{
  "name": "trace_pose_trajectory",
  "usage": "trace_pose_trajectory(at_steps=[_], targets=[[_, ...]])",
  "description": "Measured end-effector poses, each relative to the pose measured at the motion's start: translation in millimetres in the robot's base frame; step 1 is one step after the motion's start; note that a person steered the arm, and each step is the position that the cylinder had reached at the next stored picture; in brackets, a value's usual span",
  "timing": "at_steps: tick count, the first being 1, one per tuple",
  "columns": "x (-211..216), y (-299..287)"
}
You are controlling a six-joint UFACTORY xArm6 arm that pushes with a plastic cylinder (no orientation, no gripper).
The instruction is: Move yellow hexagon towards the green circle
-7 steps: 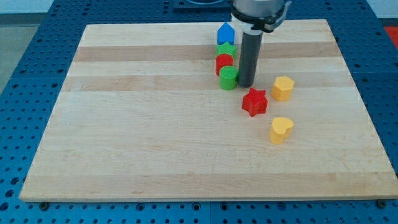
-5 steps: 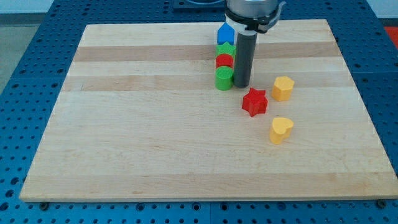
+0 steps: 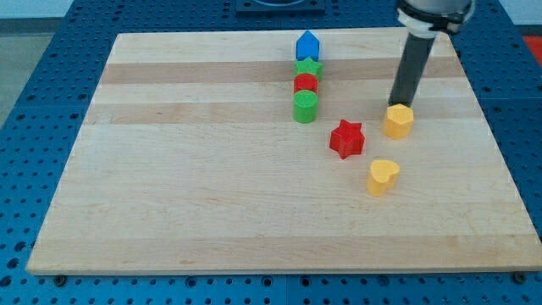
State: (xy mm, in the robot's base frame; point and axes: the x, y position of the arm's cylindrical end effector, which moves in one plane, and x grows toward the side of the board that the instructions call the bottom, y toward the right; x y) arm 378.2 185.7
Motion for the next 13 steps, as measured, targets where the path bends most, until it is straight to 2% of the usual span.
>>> trace_pose_trajectory(at_steps=[1,3,8,13], targets=[[9,15],[62,21],[54,-11],[23,-37]])
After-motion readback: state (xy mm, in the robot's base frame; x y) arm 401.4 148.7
